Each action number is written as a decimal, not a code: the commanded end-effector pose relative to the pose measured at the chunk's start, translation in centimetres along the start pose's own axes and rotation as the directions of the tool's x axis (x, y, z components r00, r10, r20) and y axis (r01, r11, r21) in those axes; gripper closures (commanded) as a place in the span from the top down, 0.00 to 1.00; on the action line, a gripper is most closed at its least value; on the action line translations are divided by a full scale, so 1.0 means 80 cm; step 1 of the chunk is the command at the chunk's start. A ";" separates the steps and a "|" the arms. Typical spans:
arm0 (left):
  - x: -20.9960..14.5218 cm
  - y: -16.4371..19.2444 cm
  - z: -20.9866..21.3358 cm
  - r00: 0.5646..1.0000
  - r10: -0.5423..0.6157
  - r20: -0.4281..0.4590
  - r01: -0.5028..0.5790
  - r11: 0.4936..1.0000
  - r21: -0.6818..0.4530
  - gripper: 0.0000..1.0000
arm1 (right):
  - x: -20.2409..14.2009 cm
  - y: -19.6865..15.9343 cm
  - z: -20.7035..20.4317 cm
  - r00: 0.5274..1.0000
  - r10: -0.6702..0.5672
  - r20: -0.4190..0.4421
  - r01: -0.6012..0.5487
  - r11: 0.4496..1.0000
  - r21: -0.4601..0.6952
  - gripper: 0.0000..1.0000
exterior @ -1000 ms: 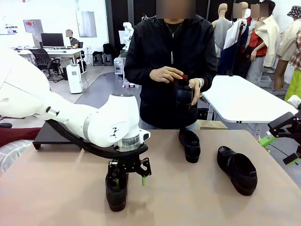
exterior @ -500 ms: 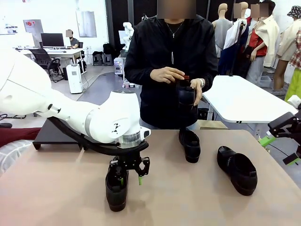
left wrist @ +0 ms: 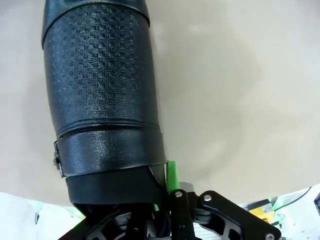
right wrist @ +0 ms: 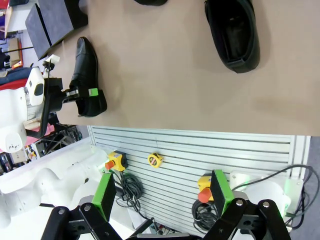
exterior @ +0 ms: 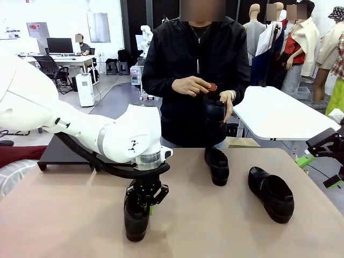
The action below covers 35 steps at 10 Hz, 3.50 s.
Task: Organize the shoes by placing them on the stand.
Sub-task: Place the Shoe from the middle of the table onto the Shoes Stand.
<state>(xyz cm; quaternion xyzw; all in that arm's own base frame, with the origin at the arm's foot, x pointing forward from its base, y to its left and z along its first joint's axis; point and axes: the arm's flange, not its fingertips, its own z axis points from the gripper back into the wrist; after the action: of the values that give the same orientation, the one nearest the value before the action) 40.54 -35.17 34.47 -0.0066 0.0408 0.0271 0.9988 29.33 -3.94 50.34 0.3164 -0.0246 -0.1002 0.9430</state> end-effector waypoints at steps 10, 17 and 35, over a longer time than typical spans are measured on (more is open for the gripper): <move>-0.124 0.173 0.197 0.881 -0.240 0.407 0.220 0.971 0.096 0.00 | 0.000 0.003 0.003 1.000 -0.020 -0.004 0.020 1.000 0.009 1.00; -0.045 0.440 0.205 0.911 0.274 0.308 -0.256 0.962 -0.097 0.00 | 0.000 0.003 0.003 1.000 -0.020 -0.004 0.020 1.000 0.009 1.00; 0.317 0.457 0.185 0.893 -0.004 0.450 -0.089 0.978 0.186 0.00 | 0.000 0.003 0.003 1.000 -0.020 -0.004 0.020 1.000 0.009 1.00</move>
<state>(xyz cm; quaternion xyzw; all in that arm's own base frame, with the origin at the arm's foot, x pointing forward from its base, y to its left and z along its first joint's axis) 64.81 3.44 46.21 0.0791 -0.1690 0.0289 0.9820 29.32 -3.97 50.39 0.3164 -0.0241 -0.1005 0.9430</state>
